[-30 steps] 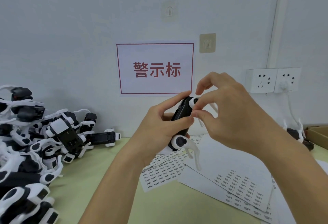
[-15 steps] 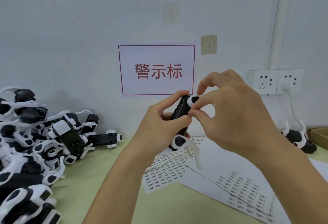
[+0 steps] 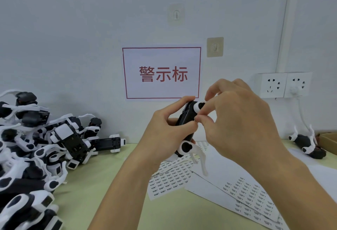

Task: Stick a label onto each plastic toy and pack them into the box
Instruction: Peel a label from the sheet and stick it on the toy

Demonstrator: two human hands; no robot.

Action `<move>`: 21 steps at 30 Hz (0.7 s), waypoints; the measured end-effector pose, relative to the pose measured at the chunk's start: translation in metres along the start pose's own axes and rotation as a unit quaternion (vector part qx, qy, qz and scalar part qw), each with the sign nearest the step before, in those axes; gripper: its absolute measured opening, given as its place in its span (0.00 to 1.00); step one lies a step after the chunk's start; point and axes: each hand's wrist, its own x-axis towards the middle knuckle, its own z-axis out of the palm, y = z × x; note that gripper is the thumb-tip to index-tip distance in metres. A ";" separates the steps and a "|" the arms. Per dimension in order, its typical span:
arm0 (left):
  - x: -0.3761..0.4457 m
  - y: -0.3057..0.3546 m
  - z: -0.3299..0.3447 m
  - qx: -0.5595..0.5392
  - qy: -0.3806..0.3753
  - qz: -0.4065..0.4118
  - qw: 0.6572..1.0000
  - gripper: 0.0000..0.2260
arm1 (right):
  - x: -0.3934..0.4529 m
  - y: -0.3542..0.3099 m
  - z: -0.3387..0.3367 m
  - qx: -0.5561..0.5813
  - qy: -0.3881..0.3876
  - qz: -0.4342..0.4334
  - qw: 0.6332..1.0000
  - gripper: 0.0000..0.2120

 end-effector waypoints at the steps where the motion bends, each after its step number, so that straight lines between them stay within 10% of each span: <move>1: 0.000 0.000 0.000 0.001 0.000 -0.002 1.000 0.23 | 0.000 0.000 0.000 -0.002 -0.004 0.006 1.000 0.04; 21: 0.003 -0.006 -0.001 -0.040 -0.003 -0.037 0.999 0.23 | 0.002 0.018 0.002 0.057 -0.019 0.027 0.998 0.05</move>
